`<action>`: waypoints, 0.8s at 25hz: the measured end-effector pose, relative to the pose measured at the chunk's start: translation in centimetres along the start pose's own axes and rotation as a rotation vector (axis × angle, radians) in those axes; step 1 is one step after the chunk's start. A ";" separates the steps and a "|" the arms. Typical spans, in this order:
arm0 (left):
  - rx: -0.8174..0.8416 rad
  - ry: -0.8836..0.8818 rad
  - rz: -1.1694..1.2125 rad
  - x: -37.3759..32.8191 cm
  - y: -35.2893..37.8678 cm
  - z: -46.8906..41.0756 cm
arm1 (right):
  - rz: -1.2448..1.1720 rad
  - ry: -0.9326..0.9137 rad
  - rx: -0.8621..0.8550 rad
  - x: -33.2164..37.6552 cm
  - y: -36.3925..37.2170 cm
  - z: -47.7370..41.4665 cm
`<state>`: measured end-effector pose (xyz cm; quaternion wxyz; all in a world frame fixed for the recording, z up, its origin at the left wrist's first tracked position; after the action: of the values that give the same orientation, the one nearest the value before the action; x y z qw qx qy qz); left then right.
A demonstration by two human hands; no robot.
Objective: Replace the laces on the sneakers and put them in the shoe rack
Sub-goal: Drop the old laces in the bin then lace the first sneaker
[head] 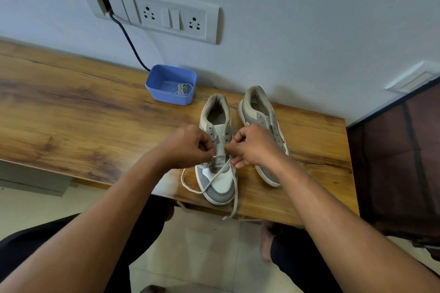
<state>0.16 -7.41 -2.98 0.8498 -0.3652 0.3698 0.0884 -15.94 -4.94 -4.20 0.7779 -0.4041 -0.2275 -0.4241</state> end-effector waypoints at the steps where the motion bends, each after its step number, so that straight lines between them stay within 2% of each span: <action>1: 0.000 0.008 0.031 -0.1 0.4 -0.1 | 0.024 -0.006 -0.008 0.1 0.0 0.0; 3: -0.026 0.009 0.055 -0.1 0.9 -0.5 | 0.049 -0.022 -0.028 0.2 0.1 0.0; 7: -0.163 0.029 -0.114 -0.6 1.2 -0.6 | 0.071 -0.049 -0.057 0.3 0.2 -0.1; 8: -0.127 0.027 -0.125 -0.7 1.3 -0.6 | 0.076 -0.060 -0.065 0.3 0.1 -0.1; 11: 0.130 -0.031 -0.056 0.5 0.7 0.0 | 0.066 -0.078 -0.078 0.4 0.0 0.1; 16: 0.115 -0.061 0.085 1.0 -0.2 0.4 | 0.060 -0.075 -0.079 0.4 0.0 0.1; 20: 0.162 -0.147 0.022 2.9 -0.8 0.2 | 0.049 -0.064 -0.079 0.3 -0.1 0.1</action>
<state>2.65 -8.14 -4.42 0.9004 -0.2834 0.3165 0.0942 -15.84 -4.99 -3.86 0.7639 -0.4531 -0.2253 -0.4004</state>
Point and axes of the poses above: each hand's wrist, its own z-axis away from the middle knuckle, its own y-axis out of the palm, x = y × z, the point moved 8 cm from there along -z, towards the middle knuckle, and after that the axes turned 7 degrees about x, right-handed, at the moved point
